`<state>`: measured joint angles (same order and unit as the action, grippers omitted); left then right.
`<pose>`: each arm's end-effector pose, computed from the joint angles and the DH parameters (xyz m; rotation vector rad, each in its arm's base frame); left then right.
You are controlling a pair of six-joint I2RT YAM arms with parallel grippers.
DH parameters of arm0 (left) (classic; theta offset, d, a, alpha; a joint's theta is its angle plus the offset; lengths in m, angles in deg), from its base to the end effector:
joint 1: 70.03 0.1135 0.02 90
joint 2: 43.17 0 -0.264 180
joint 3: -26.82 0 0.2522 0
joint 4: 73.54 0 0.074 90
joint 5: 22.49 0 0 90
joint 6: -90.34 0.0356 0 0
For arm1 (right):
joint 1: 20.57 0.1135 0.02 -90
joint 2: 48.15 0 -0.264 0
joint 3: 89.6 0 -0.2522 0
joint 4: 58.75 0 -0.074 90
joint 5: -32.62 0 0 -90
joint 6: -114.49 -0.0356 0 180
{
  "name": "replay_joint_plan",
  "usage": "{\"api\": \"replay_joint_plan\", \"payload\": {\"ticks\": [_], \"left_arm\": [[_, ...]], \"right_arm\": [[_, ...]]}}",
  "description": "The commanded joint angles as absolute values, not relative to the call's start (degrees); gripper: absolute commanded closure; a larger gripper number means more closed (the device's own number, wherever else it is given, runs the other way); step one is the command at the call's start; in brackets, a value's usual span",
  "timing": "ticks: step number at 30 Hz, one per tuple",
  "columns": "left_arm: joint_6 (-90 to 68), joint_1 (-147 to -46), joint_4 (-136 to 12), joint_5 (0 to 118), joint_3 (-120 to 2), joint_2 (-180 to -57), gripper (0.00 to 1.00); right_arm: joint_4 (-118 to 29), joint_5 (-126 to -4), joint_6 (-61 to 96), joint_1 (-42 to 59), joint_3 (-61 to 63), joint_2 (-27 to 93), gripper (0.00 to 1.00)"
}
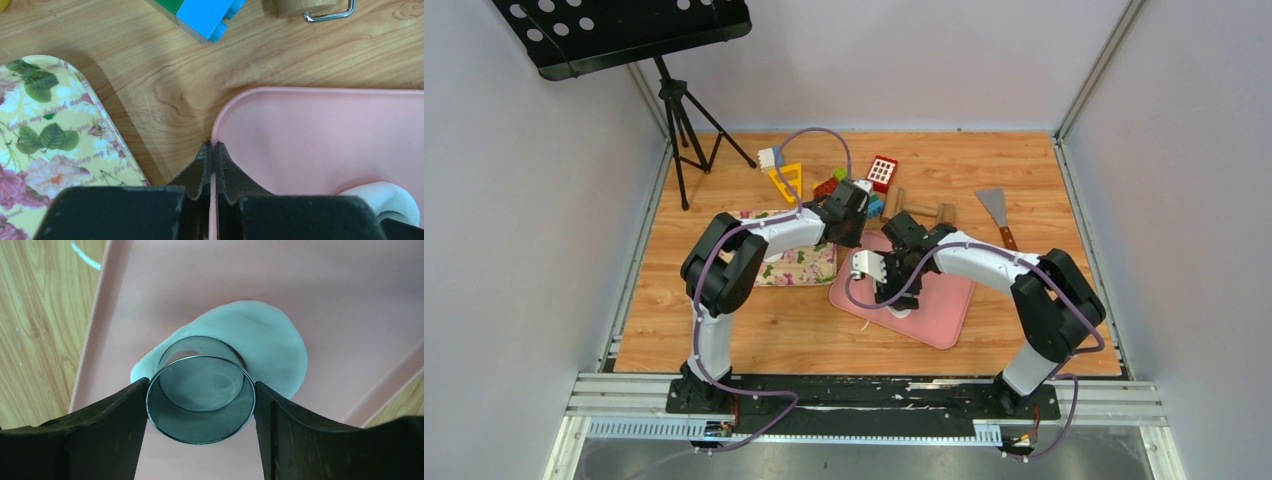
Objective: Roll out the dumpling wrappers from the dough
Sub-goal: Press the dumpling wrapper on the work surface.
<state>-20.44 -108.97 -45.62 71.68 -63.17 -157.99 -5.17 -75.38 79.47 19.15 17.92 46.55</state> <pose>0.3330 -0.2657 0.1600 0.3674 2.4947 -0.3435 0.2249 0.2012 0.1767 -2.1186 1.8757 0.3973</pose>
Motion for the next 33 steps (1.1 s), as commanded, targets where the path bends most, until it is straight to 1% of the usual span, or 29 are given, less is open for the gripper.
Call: {"api": "replay_joint_plan", "payload": {"ticks": [1, 6, 10, 14, 16, 25, 29, 33], "left_arm": [[-20.31, -109.57, -40.38, 73.21, -62.29, -160.22, 1.00], [-20.30, -109.74, -40.06, 73.61, -62.37, -160.06, 1.00], [-20.26, -110.00, -39.66, 74.18, -62.61, -159.97, 1.00], [-20.18, -110.20, -39.48, 74.36, -62.79, -159.78, 1.00], [-20.01, -110.20, -39.51, 74.45, -62.79, -159.71, 1.00], [-19.88, -110.22, -39.55, 74.28, -62.97, -159.45, 1.00], [-19.96, -110.20, -39.73, 73.86, -62.88, -159.51, 1.00], [-20.03, -110.24, -39.74, 73.65, -62.80, -159.40, 1.00]], "right_arm": [[-7.62, -68.86, 64.29, 19.77, 18.60, 51.06, 0.52], [-7.87, -63.72, 55.39, 19.77, 18.38, 51.35, 0.52], [-7.01, -61.05, 52.66, 19.77, 18.23, 51.05, 0.52], [-6.06, -62.15, 53.55, 19.86, 17.57, 51.55, 0.52], [-4.47, -63.65, 56.83, 19.94, 17.07, 51.70, 0.52], [0.76, -69.12, 84.30, 19.62, 19.27, 48.66, 0.51], [3.39, -73.28, 91.34, 18.78, 18.80, 48.43, 0.50], [4.40, -76.78, 94.80, 17.89, 18.35, 48.05, 0.50]]}}
